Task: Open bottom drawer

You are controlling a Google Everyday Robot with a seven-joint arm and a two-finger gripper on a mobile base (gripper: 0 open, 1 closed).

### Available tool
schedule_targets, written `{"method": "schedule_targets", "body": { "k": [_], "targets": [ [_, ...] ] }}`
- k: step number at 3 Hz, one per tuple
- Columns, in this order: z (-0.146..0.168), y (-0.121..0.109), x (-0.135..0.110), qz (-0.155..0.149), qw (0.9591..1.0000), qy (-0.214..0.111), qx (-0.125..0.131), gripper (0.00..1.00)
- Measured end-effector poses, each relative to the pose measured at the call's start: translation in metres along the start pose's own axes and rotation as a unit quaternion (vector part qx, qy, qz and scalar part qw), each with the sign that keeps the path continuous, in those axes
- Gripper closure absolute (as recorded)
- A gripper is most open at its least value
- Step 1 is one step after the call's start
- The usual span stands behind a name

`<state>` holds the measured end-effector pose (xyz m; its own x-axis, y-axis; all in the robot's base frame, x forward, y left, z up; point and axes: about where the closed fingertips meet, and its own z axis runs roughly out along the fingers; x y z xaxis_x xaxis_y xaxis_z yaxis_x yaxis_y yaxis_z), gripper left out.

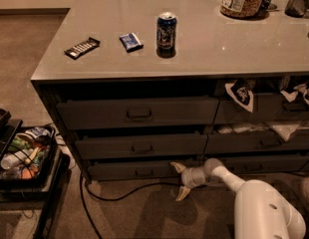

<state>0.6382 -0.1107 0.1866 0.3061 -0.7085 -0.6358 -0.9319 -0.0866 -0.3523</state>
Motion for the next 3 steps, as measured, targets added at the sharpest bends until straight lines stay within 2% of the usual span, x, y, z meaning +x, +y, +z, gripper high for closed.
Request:
{"method": "schedule_targets", "body": {
  "k": [1, 3],
  "targets": [
    [0.0081, -0.017, 0.0076, -0.007, 1.0, 0.006, -0.001, 0.0],
    [0.0171, -0.0152, 0.0066, -0.012, 0.9999, 0.005, -0.01, 0.0]
  ]
}}
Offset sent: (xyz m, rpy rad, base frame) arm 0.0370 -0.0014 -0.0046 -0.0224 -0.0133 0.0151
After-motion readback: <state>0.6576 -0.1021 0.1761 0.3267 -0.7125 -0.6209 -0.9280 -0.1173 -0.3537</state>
